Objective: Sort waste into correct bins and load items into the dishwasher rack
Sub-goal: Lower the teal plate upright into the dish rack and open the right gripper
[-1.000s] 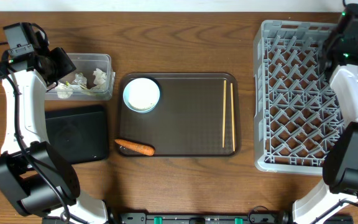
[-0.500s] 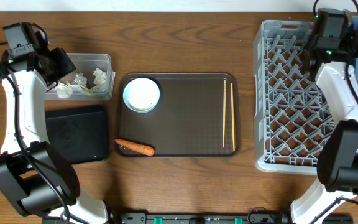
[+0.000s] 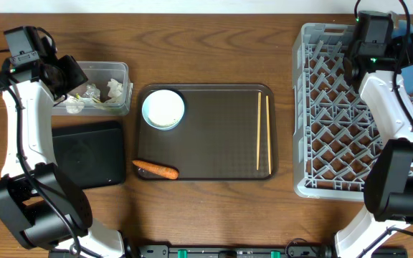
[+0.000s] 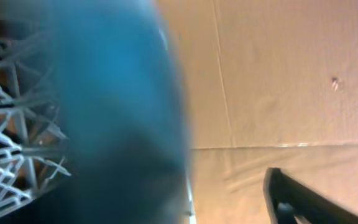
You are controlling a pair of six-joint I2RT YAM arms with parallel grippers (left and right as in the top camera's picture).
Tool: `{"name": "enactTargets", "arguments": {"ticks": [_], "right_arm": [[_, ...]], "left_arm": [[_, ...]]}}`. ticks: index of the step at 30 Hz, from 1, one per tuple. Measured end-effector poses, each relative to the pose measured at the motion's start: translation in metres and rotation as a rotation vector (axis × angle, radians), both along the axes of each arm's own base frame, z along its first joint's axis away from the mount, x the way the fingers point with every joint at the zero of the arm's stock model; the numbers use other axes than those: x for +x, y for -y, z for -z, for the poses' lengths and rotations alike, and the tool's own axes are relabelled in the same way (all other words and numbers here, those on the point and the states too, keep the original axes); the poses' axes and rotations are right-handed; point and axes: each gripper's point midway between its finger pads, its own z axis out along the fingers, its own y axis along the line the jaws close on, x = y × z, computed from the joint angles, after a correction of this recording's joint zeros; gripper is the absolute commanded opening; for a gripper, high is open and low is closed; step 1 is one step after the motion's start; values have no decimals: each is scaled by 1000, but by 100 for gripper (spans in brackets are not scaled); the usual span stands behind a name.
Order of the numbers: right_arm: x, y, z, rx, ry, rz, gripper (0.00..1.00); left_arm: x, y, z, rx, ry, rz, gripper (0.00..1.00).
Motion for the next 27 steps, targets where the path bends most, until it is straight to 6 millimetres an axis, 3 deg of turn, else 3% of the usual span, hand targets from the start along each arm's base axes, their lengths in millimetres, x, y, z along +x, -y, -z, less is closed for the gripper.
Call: {"name": "enactTargets", "arguments": {"ticks": [9,18,27], "right_arm": [[-13,9,-13,-5,53,60,80],[-13,9,-13,56,216,117,76],[0,1,-5,183,360,98,69]], "left_arm": [[0,0,0,0,-1,0,54],[0,0,0,0,-1,0,54],[-4,1,2,-7,-19,0,54]]}}
